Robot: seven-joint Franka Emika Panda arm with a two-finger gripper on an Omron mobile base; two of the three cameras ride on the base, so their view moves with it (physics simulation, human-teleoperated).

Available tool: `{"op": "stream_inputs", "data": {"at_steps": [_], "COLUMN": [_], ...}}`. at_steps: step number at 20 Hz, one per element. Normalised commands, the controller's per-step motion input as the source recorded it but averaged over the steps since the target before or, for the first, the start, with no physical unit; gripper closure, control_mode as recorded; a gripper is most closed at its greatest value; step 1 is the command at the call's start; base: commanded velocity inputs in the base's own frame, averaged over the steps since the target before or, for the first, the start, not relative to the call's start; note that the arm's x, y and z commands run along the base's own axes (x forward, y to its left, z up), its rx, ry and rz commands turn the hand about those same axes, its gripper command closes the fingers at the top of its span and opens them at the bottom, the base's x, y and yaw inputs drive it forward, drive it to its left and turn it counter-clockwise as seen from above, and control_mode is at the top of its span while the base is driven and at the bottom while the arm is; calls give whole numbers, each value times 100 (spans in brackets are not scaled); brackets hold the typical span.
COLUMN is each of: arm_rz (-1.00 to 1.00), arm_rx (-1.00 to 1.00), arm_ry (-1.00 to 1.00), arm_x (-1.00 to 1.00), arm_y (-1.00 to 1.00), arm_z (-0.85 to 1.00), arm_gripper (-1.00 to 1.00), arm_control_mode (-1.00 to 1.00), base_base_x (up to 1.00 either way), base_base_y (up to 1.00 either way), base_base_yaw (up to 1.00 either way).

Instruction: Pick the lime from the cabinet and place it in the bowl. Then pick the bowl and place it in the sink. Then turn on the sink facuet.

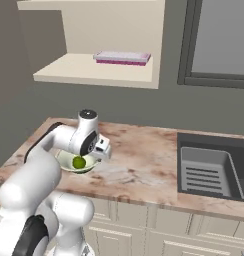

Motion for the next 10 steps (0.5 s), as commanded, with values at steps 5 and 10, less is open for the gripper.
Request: {"op": "stream_inputs", "data": {"at_steps": [5, 10], "arm_rz": [0, 0], "arm_rx": [2, 1], "arm_ry": [0, 0], "arm_x": [18, 40], "arm_y": [-13, -1], "arm_z": [-26, -42], "arm_gripper": [-100, -100], "arm_control_mode": [-100, -100], "base_base_x": [0, 0], "base_base_y": [0, 0], "base_base_yaw": [0, 0]}}
